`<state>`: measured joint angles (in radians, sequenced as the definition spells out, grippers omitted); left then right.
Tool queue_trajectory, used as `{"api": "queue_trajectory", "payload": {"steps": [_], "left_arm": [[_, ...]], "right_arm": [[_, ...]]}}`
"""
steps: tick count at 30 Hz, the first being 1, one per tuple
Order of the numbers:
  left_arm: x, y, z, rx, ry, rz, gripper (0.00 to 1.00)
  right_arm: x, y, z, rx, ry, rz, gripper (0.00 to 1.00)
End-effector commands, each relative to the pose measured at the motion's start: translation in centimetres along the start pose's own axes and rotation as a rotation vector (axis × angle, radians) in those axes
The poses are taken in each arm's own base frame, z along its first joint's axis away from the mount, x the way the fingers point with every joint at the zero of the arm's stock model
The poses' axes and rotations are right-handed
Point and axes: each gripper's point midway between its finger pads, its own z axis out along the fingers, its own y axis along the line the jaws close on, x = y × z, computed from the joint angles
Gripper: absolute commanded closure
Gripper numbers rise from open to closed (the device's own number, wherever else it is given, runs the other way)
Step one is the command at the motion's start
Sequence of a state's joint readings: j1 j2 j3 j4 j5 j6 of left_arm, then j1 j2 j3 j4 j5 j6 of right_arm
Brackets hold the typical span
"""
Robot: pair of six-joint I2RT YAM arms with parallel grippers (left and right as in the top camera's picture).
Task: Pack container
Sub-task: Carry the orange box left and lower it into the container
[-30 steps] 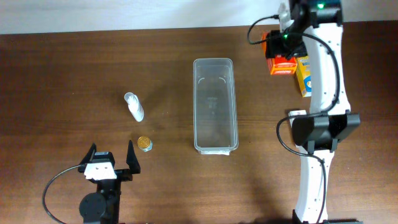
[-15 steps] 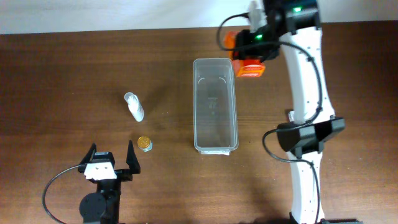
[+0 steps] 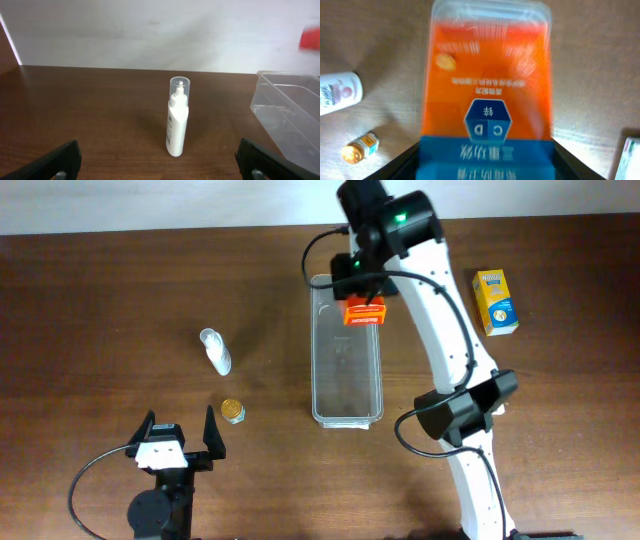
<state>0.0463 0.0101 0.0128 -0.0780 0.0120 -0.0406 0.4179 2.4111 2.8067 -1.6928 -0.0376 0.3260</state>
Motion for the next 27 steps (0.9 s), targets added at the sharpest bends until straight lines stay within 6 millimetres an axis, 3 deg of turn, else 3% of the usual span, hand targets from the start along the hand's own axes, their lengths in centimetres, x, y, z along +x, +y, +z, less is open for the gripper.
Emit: {"api": "queue_trajectory", "payload": {"steps": [1,10,20,25,27], "left_arm": [[0.1,-0.1,0.0,0.011,0.001,0.019,0.01],[0.1,-0.1,0.0,0.011,0.001,0.019,0.01],[0.1,-0.1,0.0,0.011,0.001,0.019,0.00],[0.1,-0.1,0.0,0.011,0.001,0.019,0.01],[0.1,-0.1,0.0,0.011,0.001,0.019,0.00]], "right_arm": [[1.1,0.7,0.1,0.035,0.018,0.041,0.36],[0.2,1.6,2.7,0.021,0.005,0.061,0.36],[-0.1,1.4,3.0,0.012,0.003,0.069,0.35],[0.0,1.9,1.3,-0.059,0.007,0.083,0.30],[0.5,2.5,-0.9,-0.141,0.024,0.099,0.29]]}}
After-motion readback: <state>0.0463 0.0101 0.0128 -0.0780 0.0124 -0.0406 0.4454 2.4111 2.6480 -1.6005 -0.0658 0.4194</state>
